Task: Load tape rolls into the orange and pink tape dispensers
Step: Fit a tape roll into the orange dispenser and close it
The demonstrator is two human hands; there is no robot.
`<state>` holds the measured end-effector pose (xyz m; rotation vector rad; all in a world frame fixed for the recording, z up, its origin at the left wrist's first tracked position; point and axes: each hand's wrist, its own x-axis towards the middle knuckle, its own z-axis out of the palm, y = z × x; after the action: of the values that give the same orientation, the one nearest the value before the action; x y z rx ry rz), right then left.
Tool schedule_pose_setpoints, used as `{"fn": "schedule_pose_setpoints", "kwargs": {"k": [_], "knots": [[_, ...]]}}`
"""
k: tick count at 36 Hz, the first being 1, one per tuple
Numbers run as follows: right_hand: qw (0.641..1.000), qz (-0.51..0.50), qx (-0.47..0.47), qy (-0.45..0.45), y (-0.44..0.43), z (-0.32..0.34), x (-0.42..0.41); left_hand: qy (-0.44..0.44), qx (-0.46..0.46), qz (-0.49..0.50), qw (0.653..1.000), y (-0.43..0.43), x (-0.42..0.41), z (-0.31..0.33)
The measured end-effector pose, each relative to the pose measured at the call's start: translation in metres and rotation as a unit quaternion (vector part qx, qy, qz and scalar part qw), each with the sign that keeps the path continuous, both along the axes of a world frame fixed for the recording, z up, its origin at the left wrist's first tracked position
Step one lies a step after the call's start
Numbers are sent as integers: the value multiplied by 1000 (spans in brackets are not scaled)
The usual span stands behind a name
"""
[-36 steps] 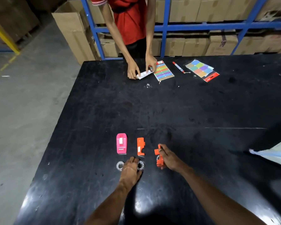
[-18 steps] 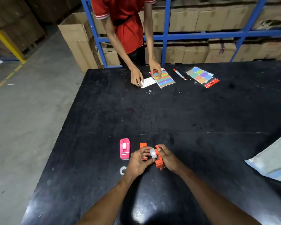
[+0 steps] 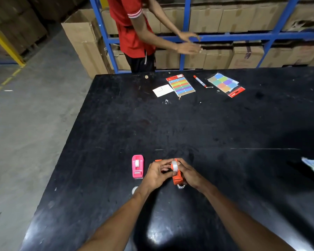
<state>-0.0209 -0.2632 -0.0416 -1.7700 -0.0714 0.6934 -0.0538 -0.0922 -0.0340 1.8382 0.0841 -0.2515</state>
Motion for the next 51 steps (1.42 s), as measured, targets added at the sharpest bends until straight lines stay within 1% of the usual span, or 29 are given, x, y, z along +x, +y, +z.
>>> {"fn": "schedule_pose_setpoints", "kwargs": {"k": [4, 6, 9, 11, 12, 14, 16, 20, 23, 25, 26, 27, 28, 30, 31, 32, 34, 35, 37, 41, 51], "knots": [[1000, -22, 10, 10, -1, -10, 2, 73, -26, -3, 997, 7, 13, -8], [999, -35, 14, 17, -2, -11, 5, 95, -39, 28, 994, 10, 17, -4], [999, -29, 15, 26, -5, -10, 10, 116, -15, 110, 987, 14, 21, -9], [999, -22, 15, 29, -7, -10, 12, 126, 39, 162, 978, 15, 23, -20], [999, -22, 12, 32, -8, -13, 15, 123, 89, 175, 973, 14, 26, -29], [999, -19, 6, 30, -8, -14, 17, 119, 199, 155, 960, 12, 28, -41], [999, -16, 3, 31, -9, -14, 17, 127, 274, 123, 945, 4, 29, -42], [999, -17, 3, 36, -12, -18, 17, 138, 360, 62, 920, -8, 30, -50], [999, -20, 5, 38, -15, -18, 19, 140, 366, 80, 917, -10, 36, -56], [999, -21, 5, 44, -18, -17, 21, 126, 336, 112, 926, -10, 41, -59], [999, -21, 3, 44, -20, -17, 22, 121, 304, 135, 935, -11, 43, -57], [999, -21, 2, 40, -21, -17, 23, 127, 252, 166, 945, -11, 47, -61], [999, -22, 1, 40, -22, -18, 24, 148, 176, 195, 953, -11, 49, -57], [999, -26, -2, 38, -23, -20, 26, 200, 15, 217, 955, -12, 52, -50], [999, -27, -6, 34, -23, -22, 28, 213, -49, 201, 955, -11, 54, -48], [999, -28, -12, 29, -23, -24, 30, 229, -94, 167, 954, -9, 54, -42], [999, -28, -23, 18, -22, -23, 33, 249, -165, 106, 949, -4, 53, -34], [999, -28, -25, 16, -21, -21, 33, 251, -193, 92, 944, -2, 51, -30], [999, -24, -23, 17, -18, -16, 33, 252, -232, 79, 936, 3, 48, -25], [1000, -14, -13, 12, -15, -10, 32, 241, -265, 68, 931, 5, 43, -16], [1000, -9, -12, -11, -10, 4, 30, 215, -273, 61, 936, 5, 31, 0]]}}
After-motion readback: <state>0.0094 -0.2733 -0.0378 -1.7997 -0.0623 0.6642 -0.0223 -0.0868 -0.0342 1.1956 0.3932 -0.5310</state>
